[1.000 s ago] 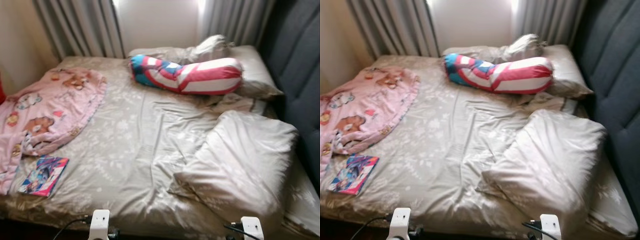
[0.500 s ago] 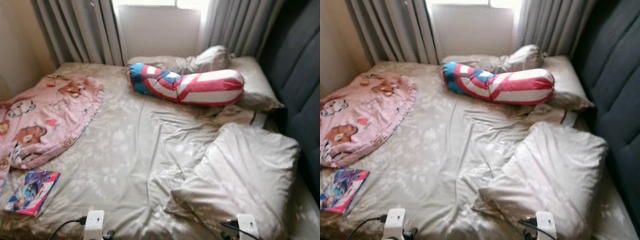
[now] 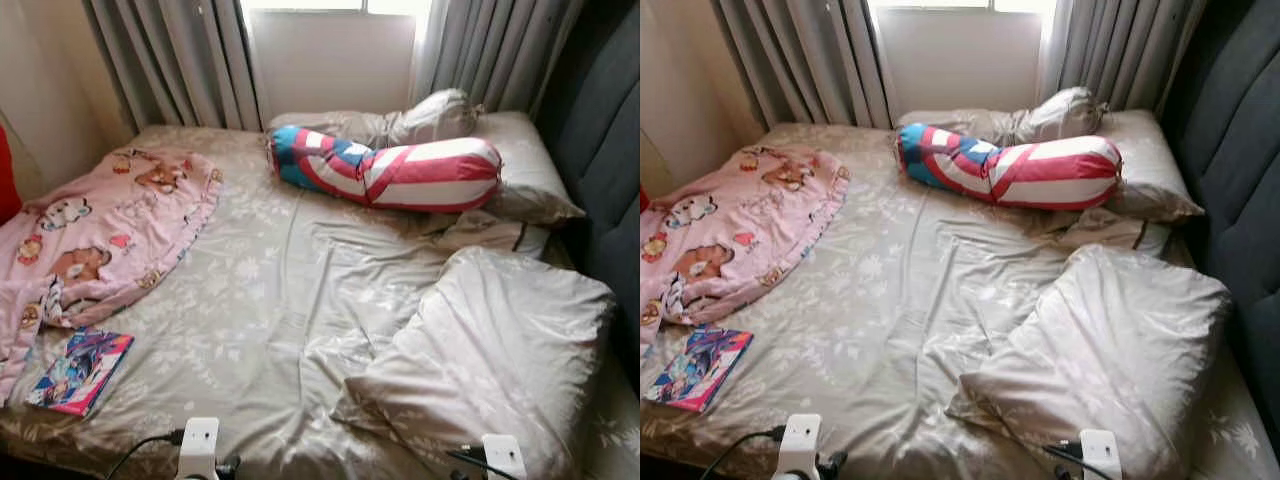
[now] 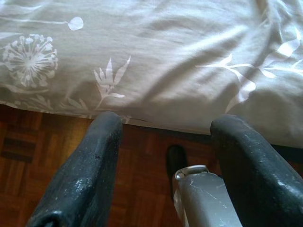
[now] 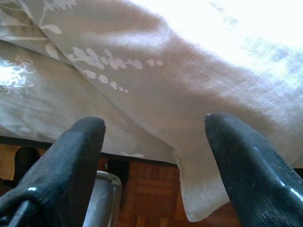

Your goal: Clean up the room

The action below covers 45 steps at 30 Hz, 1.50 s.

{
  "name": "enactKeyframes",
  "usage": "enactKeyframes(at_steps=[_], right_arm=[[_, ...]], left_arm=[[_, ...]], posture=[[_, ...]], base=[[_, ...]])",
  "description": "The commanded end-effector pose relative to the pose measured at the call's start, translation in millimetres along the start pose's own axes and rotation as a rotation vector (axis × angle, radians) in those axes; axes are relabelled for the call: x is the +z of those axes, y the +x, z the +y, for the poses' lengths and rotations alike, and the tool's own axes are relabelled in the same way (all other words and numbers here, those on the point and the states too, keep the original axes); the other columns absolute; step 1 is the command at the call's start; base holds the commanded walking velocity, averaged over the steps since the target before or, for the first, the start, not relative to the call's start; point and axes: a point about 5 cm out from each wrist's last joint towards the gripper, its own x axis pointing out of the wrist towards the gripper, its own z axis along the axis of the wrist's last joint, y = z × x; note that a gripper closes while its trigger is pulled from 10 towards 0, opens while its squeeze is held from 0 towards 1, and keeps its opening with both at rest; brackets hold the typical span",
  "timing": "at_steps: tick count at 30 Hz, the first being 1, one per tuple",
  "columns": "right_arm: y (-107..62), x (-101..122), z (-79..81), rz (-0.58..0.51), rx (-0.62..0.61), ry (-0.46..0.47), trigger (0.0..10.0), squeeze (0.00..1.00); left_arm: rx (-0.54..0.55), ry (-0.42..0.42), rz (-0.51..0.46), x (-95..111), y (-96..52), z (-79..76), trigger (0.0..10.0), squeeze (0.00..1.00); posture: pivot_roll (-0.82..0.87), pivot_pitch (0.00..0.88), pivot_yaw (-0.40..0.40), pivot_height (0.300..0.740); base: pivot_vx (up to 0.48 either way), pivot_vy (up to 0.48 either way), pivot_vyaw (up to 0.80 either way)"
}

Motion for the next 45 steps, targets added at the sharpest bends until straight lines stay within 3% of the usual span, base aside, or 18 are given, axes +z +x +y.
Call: enactKeyframes(at_steps=[1,6,14,26,35,43,44,45], right_arm=[[-0.1,-0.4,-1.0,0.004,-0.005,0.021,10.0,0.00],[0.0,0.0,-1.0,0.004,-0.003,0.011,10.0,0.00],[0.0,0.5,-1.0,-0.002,-0.003,0.003,10.0,0.00],[-0.2,2.1,-1.2,-0.028,-0.013,0.025,10.0,0.00],[-1.6,5.9,-0.5,-0.126,-0.040,0.183,10.0,0.00],[-2.2,1.7,1.6,-0.140,-0.058,0.332,10.0,0.00],[-2.4,2.4,2.3,-0.151,-0.049,0.334,10.0,1.00],[-2.5,2.2,2.5,-0.151,-0.048,0.332,10.0,1.00]], left_arm=[[0.001,0.015,0.006,-1.3,-0.4,1.2,10.0,0.00],[0.001,0.017,0.005,-1.2,-0.3,1.3,10.0,0.00],[0.001,0.015,0.005,-1.4,-0.4,1.4,10.0,0.00],[0.006,0.005,0.001,-1.3,-0.5,1.5,10.0,0.00],[0.006,0.005,-0.001,-1.4,-0.6,2.4,10.0,0.00],[0.002,0.014,0.003,-2.1,-1.0,4.4,10.0,0.00],[-0.001,0.019,0.004,-2.4,-1.1,4.7,10.0,0.00],[-0.001,0.021,0.005,-2.7,-1.2,5.0,10.0,0.00]], posture=[[0.05,0.000,0.002,0.740],[0.05,0.000,0.002,0.740],[0.05,0.000,0.003,0.740],[0.05,0.000,0.003,0.740],[0.04,0.000,0.005,0.740],[0.04,0.000,0.020,0.740],[0.04,0.000,0.025,0.740],[0.04,0.000,0.025,0.740]], base=[[0.000,0.000,-0.79],[0.000,-0.386,-0.73],[0.000,-0.367,0.00],[0.000,0.000,0.00],[0.000,0.000,0.00],[0.000,0.000,0.00],[0.000,0.000,0.00],[0.000,0.000,0.00]])
